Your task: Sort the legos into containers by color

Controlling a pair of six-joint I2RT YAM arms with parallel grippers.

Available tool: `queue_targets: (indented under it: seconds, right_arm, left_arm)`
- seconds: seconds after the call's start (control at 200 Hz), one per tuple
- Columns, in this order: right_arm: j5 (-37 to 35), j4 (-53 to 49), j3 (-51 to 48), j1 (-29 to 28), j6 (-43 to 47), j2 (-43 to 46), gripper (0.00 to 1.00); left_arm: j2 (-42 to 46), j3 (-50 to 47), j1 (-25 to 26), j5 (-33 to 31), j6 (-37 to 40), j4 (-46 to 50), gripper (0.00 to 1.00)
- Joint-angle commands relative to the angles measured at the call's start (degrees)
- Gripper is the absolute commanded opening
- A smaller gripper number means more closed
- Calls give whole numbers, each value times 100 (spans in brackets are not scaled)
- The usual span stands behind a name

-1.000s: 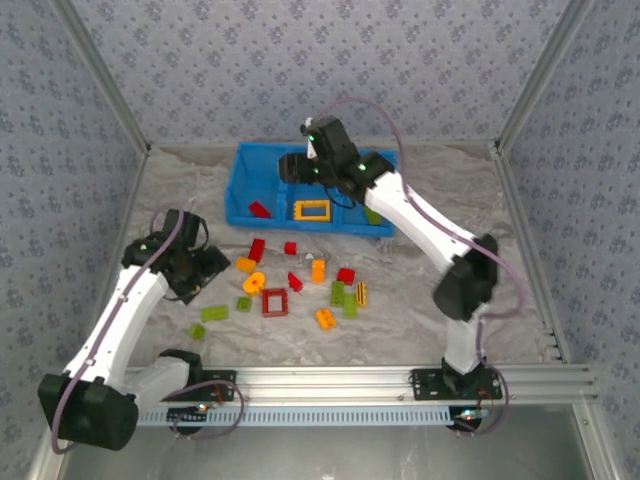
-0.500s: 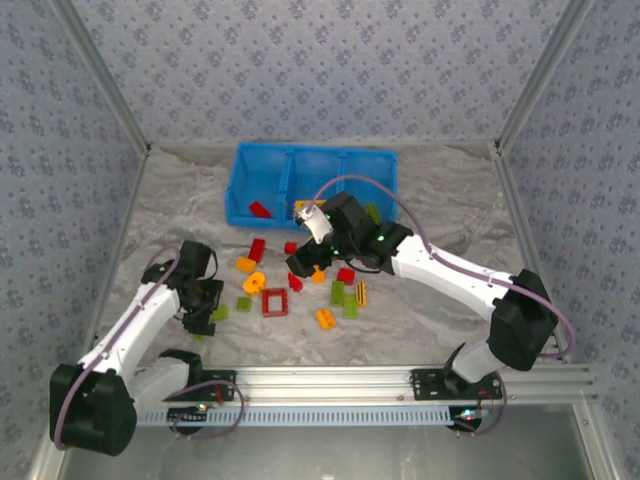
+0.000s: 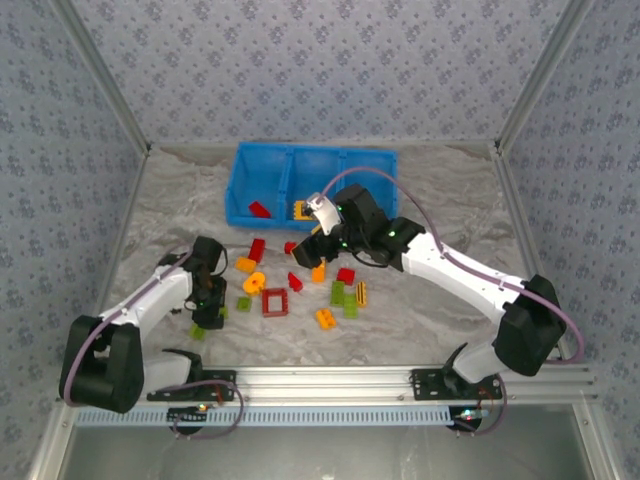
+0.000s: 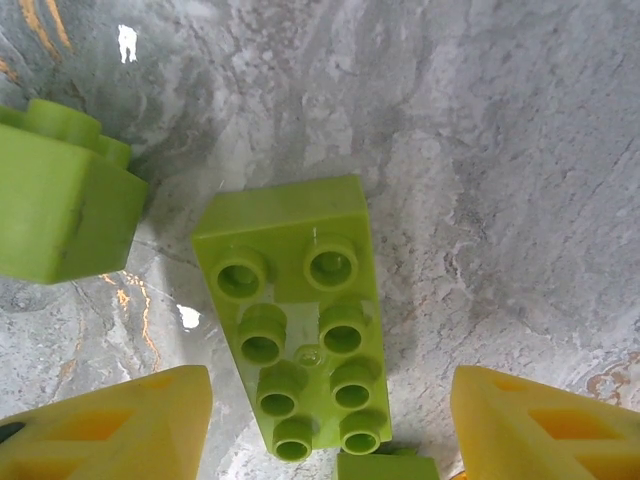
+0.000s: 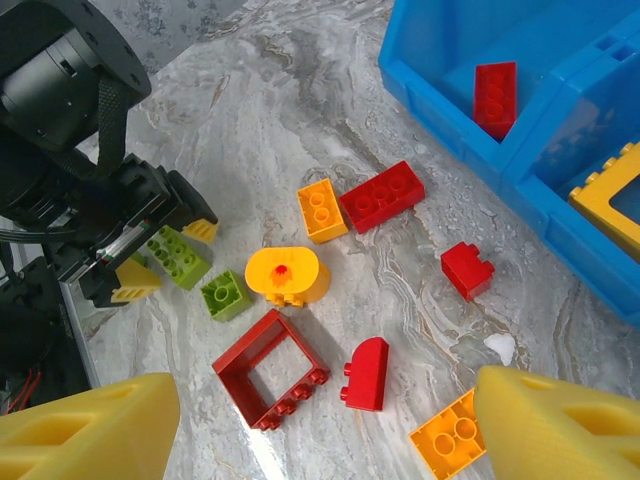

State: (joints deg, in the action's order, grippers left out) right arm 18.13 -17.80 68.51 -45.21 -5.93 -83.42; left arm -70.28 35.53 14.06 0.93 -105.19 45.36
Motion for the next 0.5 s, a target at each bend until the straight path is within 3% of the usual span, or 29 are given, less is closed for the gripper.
queue_targets:
  seconds: [0.0,0.215,0.385,0.495]
  right_arm:
    - [88,-74,75,73,9,192,80]
    - [33,-64,145,127,-61,143,80]
    - [-11,-83,154,168,-190,167,80]
    - [-199,-112,75,319,-346,347,80]
  left_arm:
    - [-63,-235,44,-29,-121,-199,63]
    - [-346,-283,47,-41,97,-481,46]
    - [-133,321,68,-456,576,-28,20]
    - [-159,1192,278,-813,1266,245,19]
